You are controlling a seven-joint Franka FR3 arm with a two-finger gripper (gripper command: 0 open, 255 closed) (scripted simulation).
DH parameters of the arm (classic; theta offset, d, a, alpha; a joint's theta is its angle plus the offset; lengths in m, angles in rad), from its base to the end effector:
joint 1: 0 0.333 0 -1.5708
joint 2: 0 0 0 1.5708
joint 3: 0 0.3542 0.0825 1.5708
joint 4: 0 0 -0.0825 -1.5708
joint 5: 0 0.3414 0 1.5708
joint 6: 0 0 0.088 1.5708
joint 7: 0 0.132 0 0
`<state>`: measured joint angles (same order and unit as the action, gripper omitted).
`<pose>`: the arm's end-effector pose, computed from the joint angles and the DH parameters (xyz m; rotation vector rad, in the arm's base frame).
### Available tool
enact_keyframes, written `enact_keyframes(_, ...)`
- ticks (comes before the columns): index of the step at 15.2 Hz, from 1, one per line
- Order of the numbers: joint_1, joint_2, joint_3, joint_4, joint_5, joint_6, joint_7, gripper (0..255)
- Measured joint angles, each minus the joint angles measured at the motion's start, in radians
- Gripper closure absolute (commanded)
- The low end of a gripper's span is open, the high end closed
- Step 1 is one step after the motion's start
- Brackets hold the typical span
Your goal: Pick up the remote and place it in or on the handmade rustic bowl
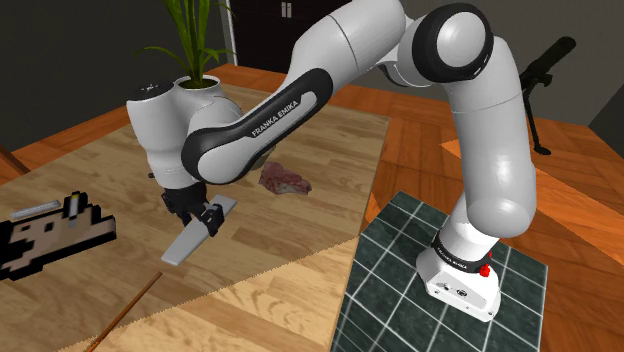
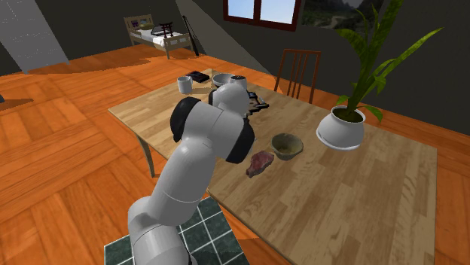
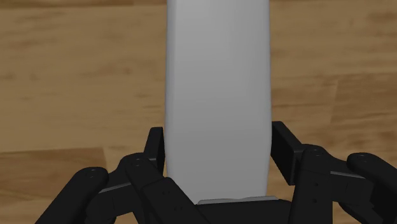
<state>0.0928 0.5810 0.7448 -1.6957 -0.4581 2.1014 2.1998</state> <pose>0.5015 0.4089 0.3560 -2.5844 1.7826 -0.0170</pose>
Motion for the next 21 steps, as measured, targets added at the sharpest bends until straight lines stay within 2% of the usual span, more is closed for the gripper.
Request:
enact_keyframes(7, -0.001, -0.003, 0.002, 0.002, 0.002, -0.004, -0.001, 255)
enact_keyframes(21, -0.023, -0.081, 0.047, 0.076, 0.068, -0.139, -0.041, 255)
